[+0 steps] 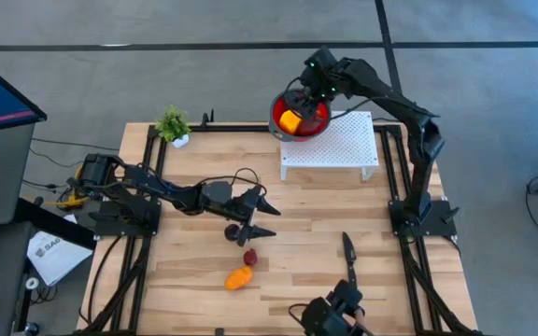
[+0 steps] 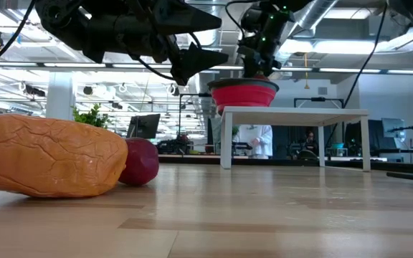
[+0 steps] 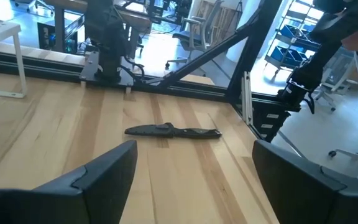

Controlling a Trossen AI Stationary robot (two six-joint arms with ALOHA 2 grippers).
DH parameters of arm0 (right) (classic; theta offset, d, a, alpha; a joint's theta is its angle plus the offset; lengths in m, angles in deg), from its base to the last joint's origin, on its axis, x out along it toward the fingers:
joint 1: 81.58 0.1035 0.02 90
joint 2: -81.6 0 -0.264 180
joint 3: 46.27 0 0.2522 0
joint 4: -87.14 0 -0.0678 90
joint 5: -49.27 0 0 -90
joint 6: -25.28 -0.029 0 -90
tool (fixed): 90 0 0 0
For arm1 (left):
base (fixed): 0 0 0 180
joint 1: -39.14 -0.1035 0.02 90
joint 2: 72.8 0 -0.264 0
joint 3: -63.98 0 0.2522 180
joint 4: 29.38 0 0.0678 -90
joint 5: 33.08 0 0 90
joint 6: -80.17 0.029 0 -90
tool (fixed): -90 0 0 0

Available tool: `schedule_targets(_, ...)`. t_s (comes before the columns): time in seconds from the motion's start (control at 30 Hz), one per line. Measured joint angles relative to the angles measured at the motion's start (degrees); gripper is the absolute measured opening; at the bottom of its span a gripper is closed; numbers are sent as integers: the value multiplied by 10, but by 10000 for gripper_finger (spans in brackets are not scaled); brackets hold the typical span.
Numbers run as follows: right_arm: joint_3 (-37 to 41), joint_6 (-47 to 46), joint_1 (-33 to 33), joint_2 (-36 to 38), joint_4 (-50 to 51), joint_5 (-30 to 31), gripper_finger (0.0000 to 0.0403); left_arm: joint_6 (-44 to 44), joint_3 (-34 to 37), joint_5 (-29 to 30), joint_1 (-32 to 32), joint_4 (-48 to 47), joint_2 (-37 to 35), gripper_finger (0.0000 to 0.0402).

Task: Pick & Place Fruit
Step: Put the mangosteen into the red strainer bowl

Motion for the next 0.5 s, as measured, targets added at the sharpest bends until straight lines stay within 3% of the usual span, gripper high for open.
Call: schedule_targets(0.5,0,4,-3,2,-5,2,261,0,0,0,0,2,0,309)
